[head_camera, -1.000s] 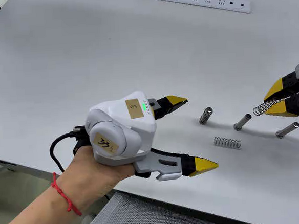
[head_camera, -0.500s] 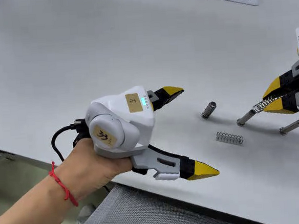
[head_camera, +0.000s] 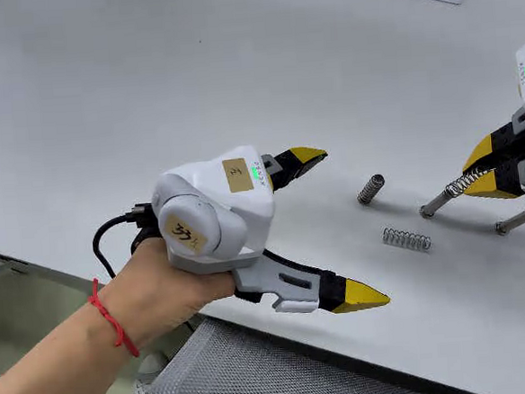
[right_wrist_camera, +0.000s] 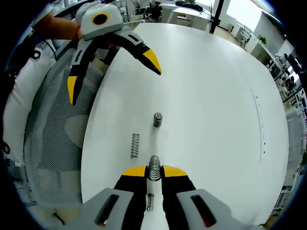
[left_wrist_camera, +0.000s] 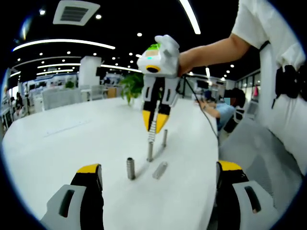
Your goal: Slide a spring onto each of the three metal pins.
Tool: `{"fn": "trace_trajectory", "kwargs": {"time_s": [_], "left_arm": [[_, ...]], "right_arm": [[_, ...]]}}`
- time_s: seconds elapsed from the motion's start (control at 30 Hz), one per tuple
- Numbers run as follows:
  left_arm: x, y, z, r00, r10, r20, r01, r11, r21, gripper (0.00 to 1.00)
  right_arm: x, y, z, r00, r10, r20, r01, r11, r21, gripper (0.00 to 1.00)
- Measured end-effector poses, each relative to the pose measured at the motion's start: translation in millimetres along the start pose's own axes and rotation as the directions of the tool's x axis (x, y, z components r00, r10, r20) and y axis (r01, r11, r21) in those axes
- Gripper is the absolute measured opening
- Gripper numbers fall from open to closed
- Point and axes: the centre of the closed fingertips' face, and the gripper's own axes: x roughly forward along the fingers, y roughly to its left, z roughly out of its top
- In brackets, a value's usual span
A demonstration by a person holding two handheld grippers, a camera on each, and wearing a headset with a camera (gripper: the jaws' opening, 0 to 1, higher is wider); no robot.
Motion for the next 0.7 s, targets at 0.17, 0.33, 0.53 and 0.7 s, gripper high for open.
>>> {"fn": "trace_trajectory", "kwargs": {"time_s": [0.17, 0.33, 0.53, 0.7], "left_arm": [[0.4, 0.2, 0.5, 1.0, -0.001, 0.004, 0.001, 1.0, -0.003, 1.0], [1.5, -0.9, 0.7, 1.0, -0.005, 0.005, 0.005, 1.0, -0.004, 0.98], [2.2, -3.0, -0.4, 0.9999, -0.01, 0.004, 0.01, 1.0, -0.009, 0.98], [2.0, -2.9, -2.1, 1.0, -0.01, -0.001, 0.01, 1.0, -0.011, 0.98]], "right_arm": [[3.8, -1.5, -1.9, 1.0, 0.004, -0.004, -0.004, 1.0, 0.002, 0.12], [6.2, -1.1, -3.4, 0.9999, 0.009, -0.006, -0.009, 1.0, 0.005, 0.12], [10.7, -1.8, -5.5, 0.9999, 0.011, -0.008, -0.011, 1.0, 0.01, 0.12], [16.7, -1.0, -6.1, 0.9998, 0.011, -0.017, -0.011, 1.0, 0.001, 0.12]]}}
